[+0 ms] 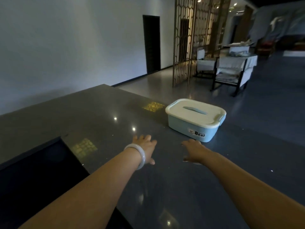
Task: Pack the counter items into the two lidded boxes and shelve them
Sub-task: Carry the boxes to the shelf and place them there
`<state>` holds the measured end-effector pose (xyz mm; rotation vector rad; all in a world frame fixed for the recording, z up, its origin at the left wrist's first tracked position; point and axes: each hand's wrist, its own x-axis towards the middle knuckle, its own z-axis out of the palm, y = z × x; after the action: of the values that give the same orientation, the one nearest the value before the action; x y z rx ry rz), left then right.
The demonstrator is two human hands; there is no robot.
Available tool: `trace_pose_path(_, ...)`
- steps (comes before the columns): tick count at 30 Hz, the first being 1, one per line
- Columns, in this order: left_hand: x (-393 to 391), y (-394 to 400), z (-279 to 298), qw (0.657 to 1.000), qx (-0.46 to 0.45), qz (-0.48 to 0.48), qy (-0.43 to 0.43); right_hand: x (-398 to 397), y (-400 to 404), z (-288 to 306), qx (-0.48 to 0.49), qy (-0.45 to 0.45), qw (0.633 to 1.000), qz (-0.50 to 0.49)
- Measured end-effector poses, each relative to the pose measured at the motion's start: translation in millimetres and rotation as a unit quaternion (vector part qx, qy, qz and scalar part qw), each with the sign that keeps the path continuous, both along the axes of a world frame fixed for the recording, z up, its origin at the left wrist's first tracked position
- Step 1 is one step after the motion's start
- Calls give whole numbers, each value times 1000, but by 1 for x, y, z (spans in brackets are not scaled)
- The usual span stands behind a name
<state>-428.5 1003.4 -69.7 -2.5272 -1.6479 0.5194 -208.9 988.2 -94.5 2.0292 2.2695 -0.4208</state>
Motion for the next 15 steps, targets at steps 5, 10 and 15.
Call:
trace_pose_path(5,26,78,-9,996,5,-81,-22,27,32,-1,17,26,996,-89)
trace_pose_path(10,47,161,-1,986,22,-160,-35,60,55,10,49,51,972,-223)
trace_pose_path(15,61,238,9,978,60,-171,-105,90,94,22,126,80,924,-351)
